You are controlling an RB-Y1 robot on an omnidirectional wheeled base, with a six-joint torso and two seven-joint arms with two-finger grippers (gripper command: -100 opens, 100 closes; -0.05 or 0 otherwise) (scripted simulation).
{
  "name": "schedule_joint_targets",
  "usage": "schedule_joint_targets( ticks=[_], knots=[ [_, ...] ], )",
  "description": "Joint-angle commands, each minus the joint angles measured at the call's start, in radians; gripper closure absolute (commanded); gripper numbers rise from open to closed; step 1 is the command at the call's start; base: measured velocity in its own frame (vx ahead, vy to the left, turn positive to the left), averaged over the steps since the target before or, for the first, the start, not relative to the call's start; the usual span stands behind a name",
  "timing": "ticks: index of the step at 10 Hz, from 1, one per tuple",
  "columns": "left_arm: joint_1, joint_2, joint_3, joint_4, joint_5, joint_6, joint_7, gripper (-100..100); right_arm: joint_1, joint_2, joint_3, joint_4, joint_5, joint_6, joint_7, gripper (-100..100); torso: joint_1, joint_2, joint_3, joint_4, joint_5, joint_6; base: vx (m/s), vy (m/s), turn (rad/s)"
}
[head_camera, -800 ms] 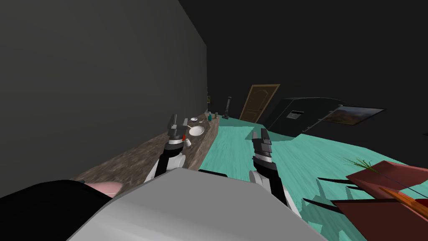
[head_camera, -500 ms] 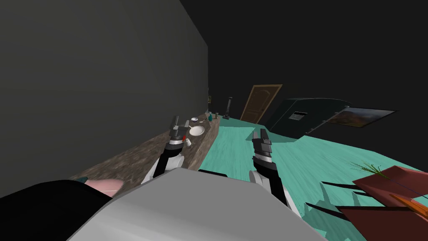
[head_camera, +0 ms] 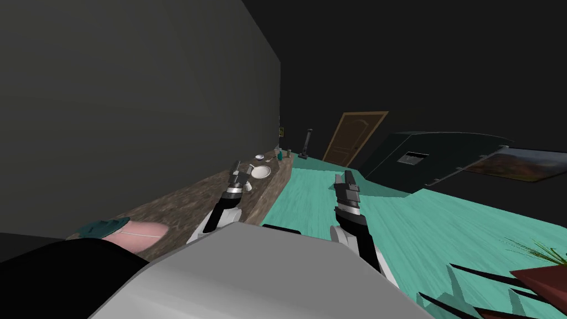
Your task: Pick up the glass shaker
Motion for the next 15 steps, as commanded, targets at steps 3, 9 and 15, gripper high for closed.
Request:
schedule_joint_targets(
  ticks=[3, 9, 15],
  knots=[
    [0.005, 0.011, 0.017, 0.086, 0.061, 0.048, 0.063, -100, 0.000, 0.000, 0.000, 0.000, 0.000, 0.000, 0.000, 0, 0.002, 0.000, 0.000, 0.000, 0.000, 0.000, 0.017, -0.099, 0.129],
    [0.014, 0.034, 0.046, 0.222, 0.190, 0.122, 0.182, -100, 0.000, 0.000, 0.000, 0.000, 0.000, 0.000, 0.000, 0, 0.003, -0.002, -0.001, 0.000, 0.000, 0.000, 0.025, -0.091, 0.141],
    [0.015, 0.043, 0.059, 0.317, 0.343, 0.187, 0.305, -100, 0.000, 0.000, 0.000, 0.000, 0.000, 0.000, 0.000, 0, 0.004, -0.005, -0.003, -0.001, 0.001, 0.000, 0.061, -0.073, 0.136]
  ],
)
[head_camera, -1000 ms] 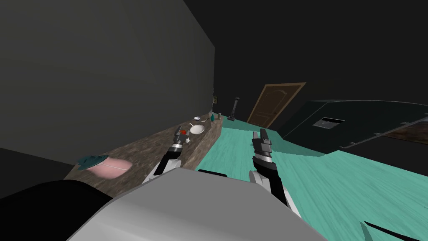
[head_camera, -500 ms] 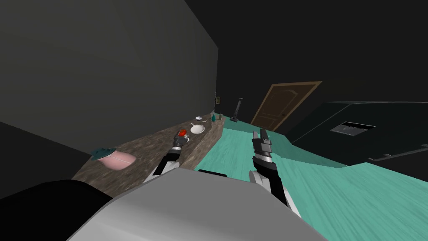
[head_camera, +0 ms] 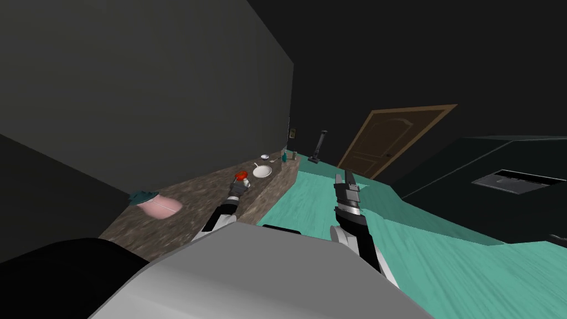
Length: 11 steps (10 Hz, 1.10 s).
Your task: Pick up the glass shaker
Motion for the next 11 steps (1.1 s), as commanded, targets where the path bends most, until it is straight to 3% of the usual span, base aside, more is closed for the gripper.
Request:
schedule_joint_targets(
  ticks=[1, 7, 11],
  knots=[
    [0.003, -0.004, -0.001, 0.016, 0.041, 0.015, 0.032, -100, 0.000, 0.000, 0.000, 0.000, 0.000, 0.000, 0.000, 0, 0.000, 0.000, 0.000, 0.000, 0.000, 0.000, 0.069, -0.040, 0.140],
    [-0.005, -0.032, -0.001, 0.060, 0.184, 0.060, 0.133, -100, 0.000, 0.000, 0.000, 0.000, 0.000, 0.000, 0.000, 0, 0.002, 0.000, 0.000, 0.000, 0.000, 0.000, 0.072, -0.033, 0.105],
    [-0.010, -0.092, 0.000, 0.078, 0.260, 0.081, 0.186, -100, 0.000, 0.000, 0.000, 0.000, 0.000, 0.000, 0.000, 0, 0.003, 0.000, 0.000, 0.000, 0.001, 0.000, 0.071, -0.014, 0.085]
  ],
)
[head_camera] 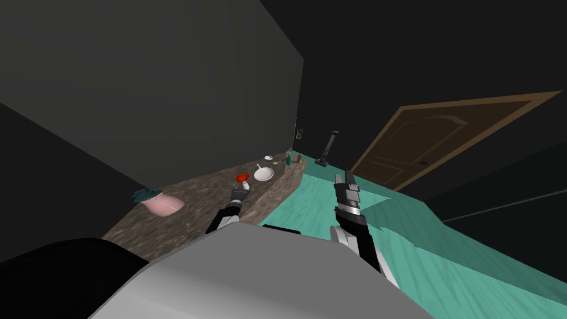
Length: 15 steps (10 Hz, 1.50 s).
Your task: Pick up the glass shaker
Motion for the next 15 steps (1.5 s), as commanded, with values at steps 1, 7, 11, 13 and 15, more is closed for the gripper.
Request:
schedule_joint_targets(
  ticks=[1, 7, 11, 13, 15],
  knots=[
    [-0.002, -0.034, 0.001, 0.006, 0.026, 0.008, 0.019, -100, 0.000, 0.000, 0.000, 0.000, 0.000, 0.000, 0.000, 0, 0.000, 0.000, 0.000, 0.000, 0.000, 0.000, 0.058, 0.005, 0.070],
    [-0.003, -0.150, 0.009, 0.010, 0.063, 0.016, 0.044, -100, 0.000, 0.000, 0.000, 0.000, 0.000, 0.000, 0.000, 0, 0.003, 0.003, 0.002, 0.001, 0.001, 0.000, 0.031, 0.022, 0.045],
    [-0.106, -0.148, 0.000, 0.105, 0.039, 0.003, 0.071, -100, 0.000, 0.000, 0.000, 0.000, 0.000, 0.000, 0.000, 0, 0.001, 0.007, 0.004, 0.001, 0.000, 0.000, -0.029, -0.004, 0.110],
    [-0.155, -0.145, -0.010, 0.159, 0.015, -0.010, 0.097, -100, 0.000, 0.000, 0.000, 0.000, 0.000, 0.000, 0.000, 0, 0.001, 0.006, 0.003, 0.001, 0.000, 0.000, -0.026, -0.005, 0.139],
    [-0.209, -0.145, -0.010, 0.216, 0.015, -0.010, 0.097, -100, 0.000, 0.000, 0.000, 0.000, 0.000, 0.000, 0.000, 0, 0.001, 0.007, 0.004, 0.001, 0.000, 0.000, -0.040, -0.006, 0.078]
  ],
)
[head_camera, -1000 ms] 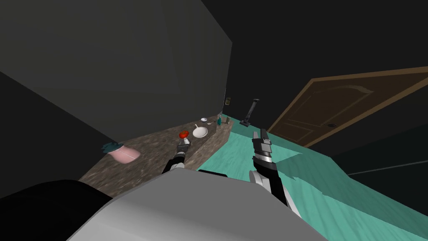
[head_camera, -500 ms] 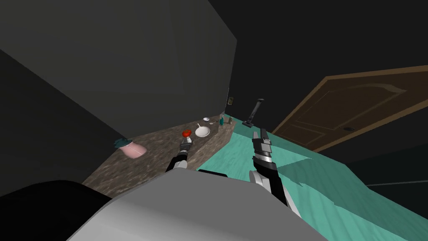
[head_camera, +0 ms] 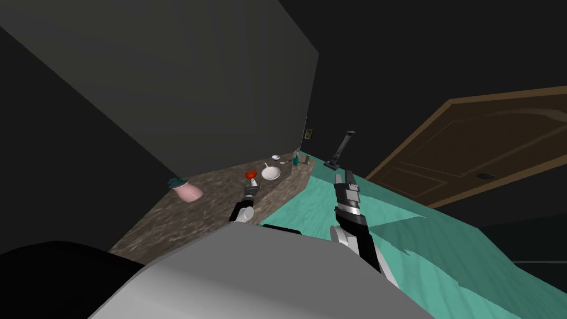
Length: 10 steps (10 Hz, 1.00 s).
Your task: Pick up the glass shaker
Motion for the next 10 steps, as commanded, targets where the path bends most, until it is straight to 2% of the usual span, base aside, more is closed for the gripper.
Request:
schedule_joint_targets(
  ticks=[1, 2, 4, 5, 6, 8, 9, 10],
  knots=[
    [-0.014, 0.011, -0.006, 0.039, 0.002, -0.008, 0.008, -100, 0.000, 0.000, 0.000, 0.000, 0.000, 0.000, 0.000, 0, 0.000, 0.000, 0.000, 0.000, 0.000, 0.000, -0.005, -0.001, -0.033],
    [-0.062, 0.014, -0.016, 0.072, -0.022, -0.021, 0.034, -100, 0.000, 0.000, 0.000, 0.000, 0.000, 0.000, 0.000, 0, 0.000, -0.001, -0.001, 0.000, 0.000, 0.000, -0.040, 0.000, 0.306],
    [-0.117, 0.014, -0.016, 0.133, -0.022, -0.021, 0.034, -100, 0.000, 0.000, 0.000, 0.000, 0.000, 0.000, 0.000, 0, 0.000, 0.001, 0.000, 0.000, 0.000, 0.000, -0.036, -0.004, 0.068],
    [-0.117, 0.014, -0.016, 0.149, -0.022, -0.021, 0.034, -100, 0.000, 0.000, 0.000, 0.000, 0.000, 0.000, 0.000, 0, 0.000, 0.000, 0.000, 0.000, 0.000, 0.000, -0.005, -0.001, -0.024],
    [-0.158, 0.017, -0.025, 0.184, -0.047, -0.034, 0.060, -100, 0.000, 0.000, 0.000, 0.000, 0.000, 0.000, 0.000, 0, 0.000, -0.001, -0.001, 0.000, 0.000, 0.000, -0.037, 0.007, 0.310],
    [-0.216, 0.017, -0.025, 0.236, -0.047, -0.034, 0.060, -100, 0.000, 0.000, 0.000, 0.000, 0.000, 0.000, 0.000, 0, 0.000, 0.000, 0.000, 0.000, 0.000, 0.000, -0.037, -0.004, 0.069],
    [-0.220, 0.017, -0.025, 0.258, -0.047, -0.034, 0.060, -100, 0.000, 0.000, 0.000, 0.000, 0.000, 0.000, 0.000, 0, 0.000, 0.000, 0.000, 0.000, 0.000, 0.000, -0.008, -0.003, -0.026],
    [-0.262, 0.019, -0.035, 0.287, -0.071, -0.047, 0.086, -100, 0.000, 0.000, 0.000, 0.000, 0.000, 0.000, 0.000, 0, 0.000, -0.001, -0.001, 0.000, 0.000, 0.000, -0.044, 0.004, 0.282]
  ],
)
